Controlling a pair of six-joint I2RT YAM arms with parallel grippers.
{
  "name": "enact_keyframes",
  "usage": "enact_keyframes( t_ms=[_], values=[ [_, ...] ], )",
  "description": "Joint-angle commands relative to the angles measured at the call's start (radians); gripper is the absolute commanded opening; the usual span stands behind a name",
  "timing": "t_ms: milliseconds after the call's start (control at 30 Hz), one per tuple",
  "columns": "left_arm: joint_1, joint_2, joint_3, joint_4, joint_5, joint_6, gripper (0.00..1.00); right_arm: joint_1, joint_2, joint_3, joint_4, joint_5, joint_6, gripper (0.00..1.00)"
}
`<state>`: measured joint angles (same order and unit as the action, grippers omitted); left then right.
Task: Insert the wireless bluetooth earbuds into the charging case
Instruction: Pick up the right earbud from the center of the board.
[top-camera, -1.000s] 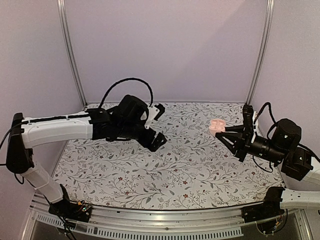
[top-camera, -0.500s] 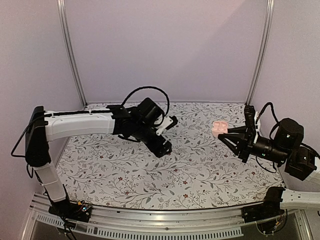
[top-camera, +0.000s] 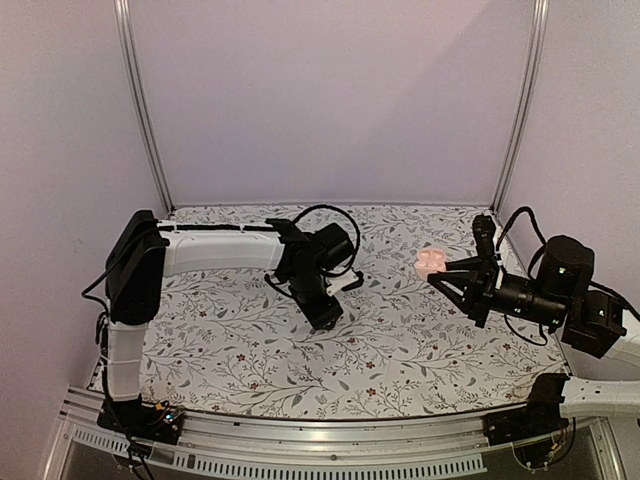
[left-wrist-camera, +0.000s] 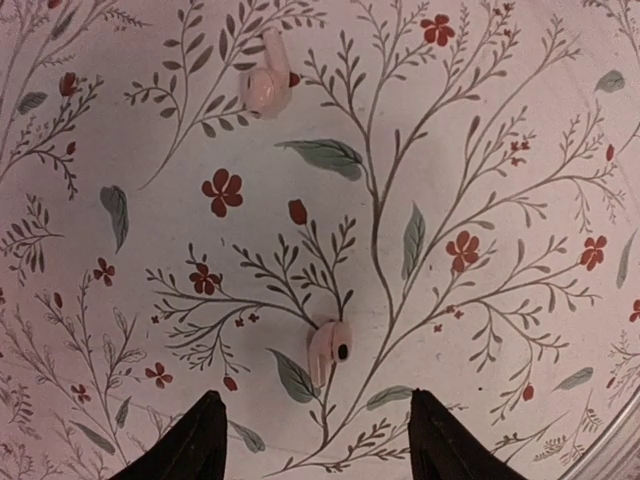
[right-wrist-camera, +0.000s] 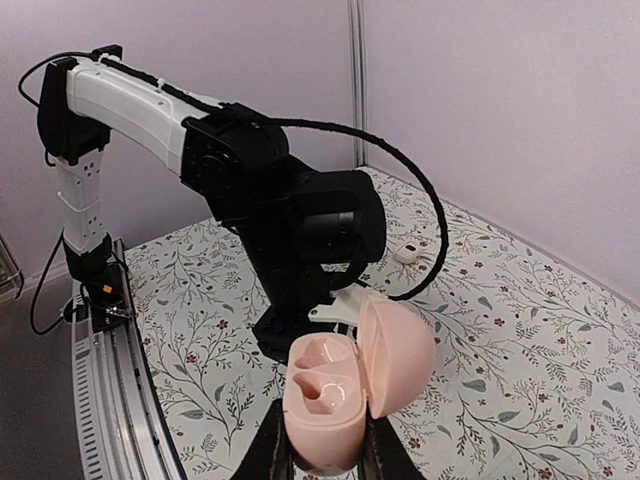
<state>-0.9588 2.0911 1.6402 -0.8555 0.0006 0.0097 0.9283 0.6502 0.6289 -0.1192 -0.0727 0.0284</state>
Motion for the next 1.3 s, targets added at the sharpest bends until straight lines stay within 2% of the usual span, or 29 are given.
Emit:
enact_keyframes(
  t_ms=[0,667,1267],
  values=[
    [0.008,0.081,0.082,-0.074,0.019,0.027,0.59,-0.003,0.001,0.031,0.0,-0.011,-0.007,0.0],
    [0.023,0.226,0.213,-0.134,0.077,0.06,0.35,-0.003,-0.007,0.029,-0.009,0.0,-0.005,0.01],
    [0.03,0.22,0.2,-0.146,0.103,0.05,0.18,-0.003,-0.008,0.031,-0.012,0.005,-0.009,0.01]
  ],
)
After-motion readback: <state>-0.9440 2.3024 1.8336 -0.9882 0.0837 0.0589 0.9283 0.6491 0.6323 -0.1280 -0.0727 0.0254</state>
